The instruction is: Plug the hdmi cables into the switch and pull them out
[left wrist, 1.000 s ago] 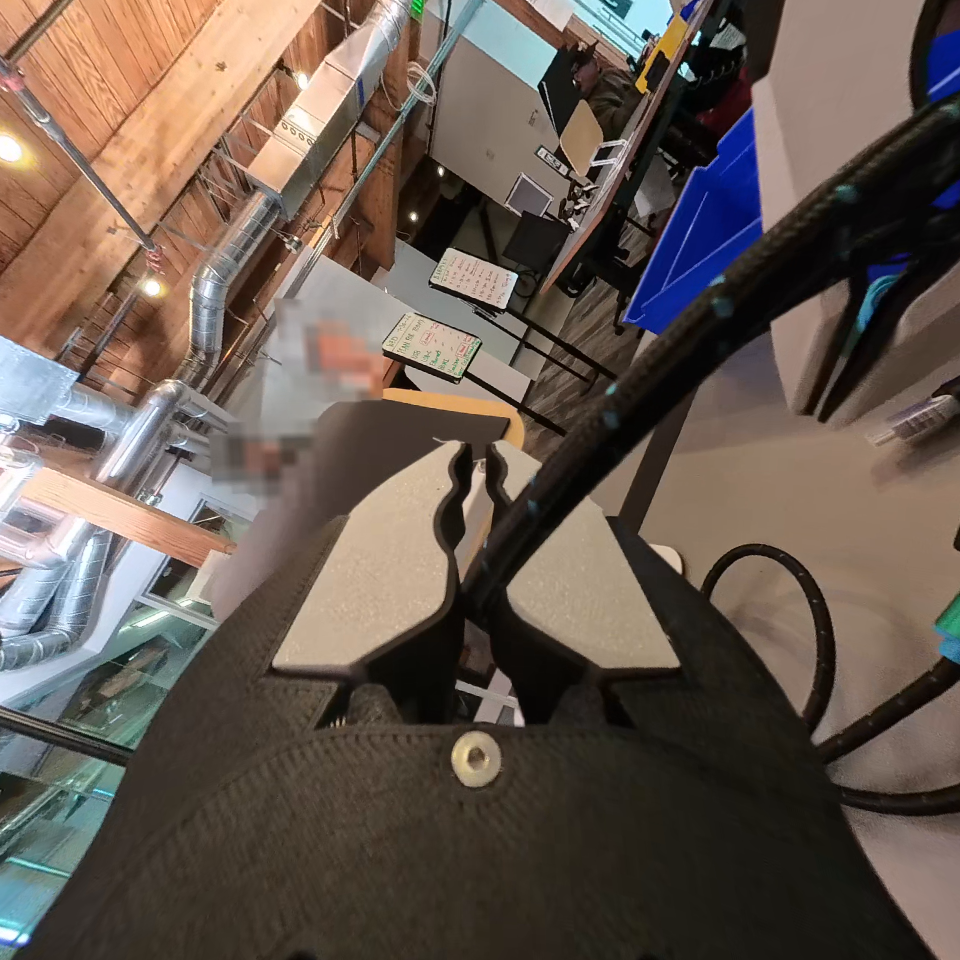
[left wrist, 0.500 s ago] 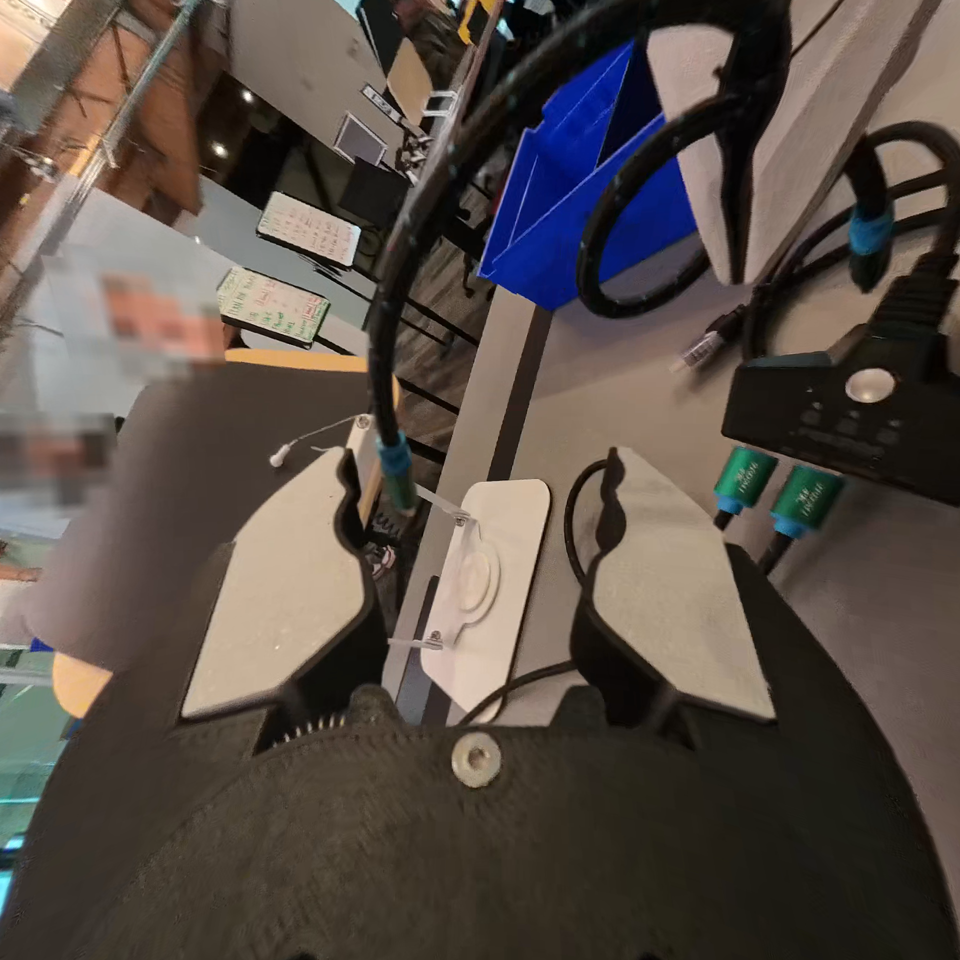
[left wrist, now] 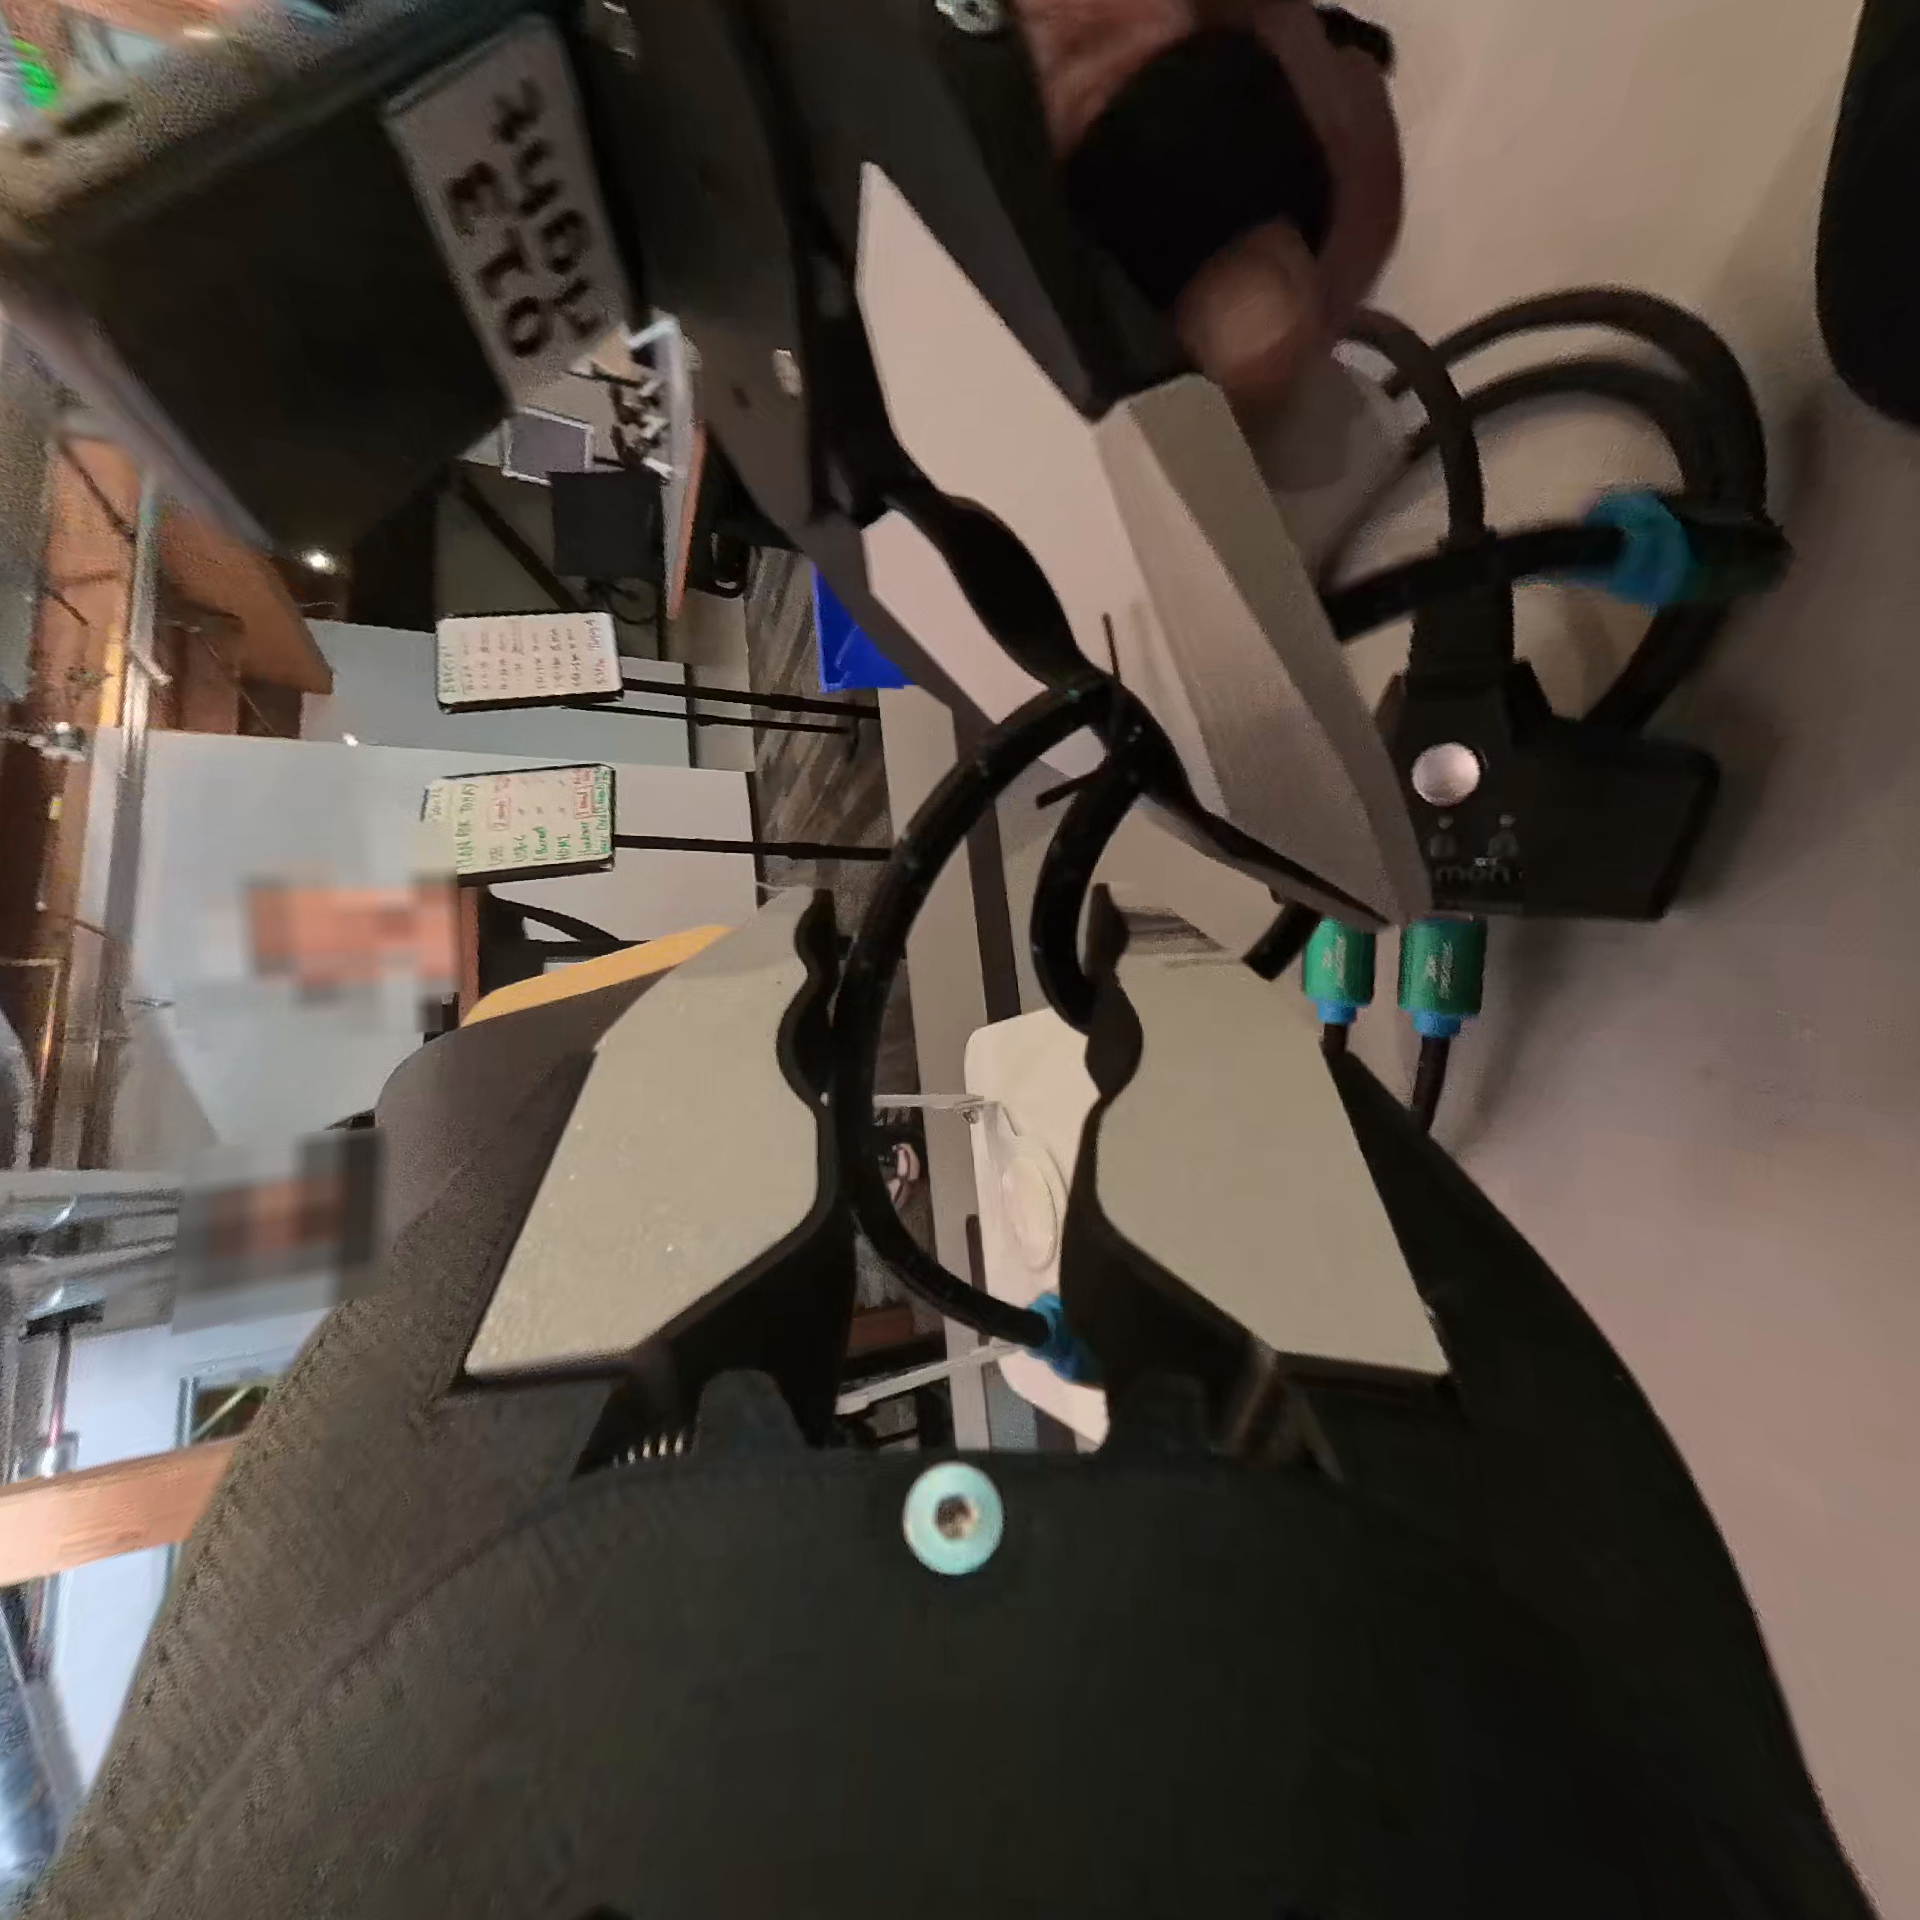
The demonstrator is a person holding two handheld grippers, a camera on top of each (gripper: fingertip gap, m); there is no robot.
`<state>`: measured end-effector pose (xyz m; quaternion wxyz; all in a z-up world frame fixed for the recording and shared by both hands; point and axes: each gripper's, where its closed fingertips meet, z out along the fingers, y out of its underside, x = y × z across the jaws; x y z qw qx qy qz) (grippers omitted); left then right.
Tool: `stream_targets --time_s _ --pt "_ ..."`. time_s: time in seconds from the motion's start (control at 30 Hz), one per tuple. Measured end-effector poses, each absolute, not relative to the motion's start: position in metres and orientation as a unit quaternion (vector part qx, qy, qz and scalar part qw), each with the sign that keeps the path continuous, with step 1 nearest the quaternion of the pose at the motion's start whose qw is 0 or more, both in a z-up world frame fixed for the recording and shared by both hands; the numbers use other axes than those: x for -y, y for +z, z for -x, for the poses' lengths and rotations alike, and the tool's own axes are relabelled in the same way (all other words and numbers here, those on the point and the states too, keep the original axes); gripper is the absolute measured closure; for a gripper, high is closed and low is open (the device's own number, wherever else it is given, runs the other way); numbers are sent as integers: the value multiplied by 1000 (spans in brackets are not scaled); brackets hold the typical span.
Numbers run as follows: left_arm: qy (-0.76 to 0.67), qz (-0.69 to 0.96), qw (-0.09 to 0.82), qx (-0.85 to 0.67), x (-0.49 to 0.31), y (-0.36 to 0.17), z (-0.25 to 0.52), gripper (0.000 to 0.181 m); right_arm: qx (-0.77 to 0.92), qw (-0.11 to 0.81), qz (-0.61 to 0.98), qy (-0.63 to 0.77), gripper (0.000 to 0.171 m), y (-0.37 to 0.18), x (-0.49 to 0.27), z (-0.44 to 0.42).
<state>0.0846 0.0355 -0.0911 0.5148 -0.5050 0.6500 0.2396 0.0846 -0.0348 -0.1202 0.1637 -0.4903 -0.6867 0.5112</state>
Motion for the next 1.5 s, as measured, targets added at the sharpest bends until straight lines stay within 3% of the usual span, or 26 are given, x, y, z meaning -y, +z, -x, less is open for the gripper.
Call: stream_targets --time_s 0.07,0.17,0.27,0.33,0.43,0.57,0.67,0.77,0.97,1.13,1.5 --pt "242 508 541 -625 -39 -87 -87 141 671 164 485 536 171 -115 38 -84" --pt "242 507 573 -597 -40 -86 -91 170 658 170 479 556 171 -109 41 -81" --pt "249 526 565 -585 -47 -89 -83 178 634 218 505 544 168 -105 26 -75" --pt "259 543 565 -565 -53 -85 -75 179 622 254 520 528 144 -98 14 -75" --pt "264 591 565 -511 -62 -77 -57 179 627 392 538 404 132 -86 -12 -82" --pt "222 658 544 -471 -64 -82 -48 179 640 565 472 220 142 -62 -11 -91" --pt "124 715 514 -458 -59 -93 -55 179 659 655 367 45 136 -58 -4 -92" --pt "87 734 488 -464 -56 -98 -60 179 702 653 271 -81 143 -68 2 -85" --pt "104 733 480 -470 -56 -88 -62 179 672 655 344 -27 149 -56 -15 -83" --pt "94 742 471 -468 -58 -93 -66 179 649 664 372 -17 171 -53 -24 -82" --pt "7 770 472 -428 -58 -84 -62 178 645 678 352 19 171 -42 -7 -94"
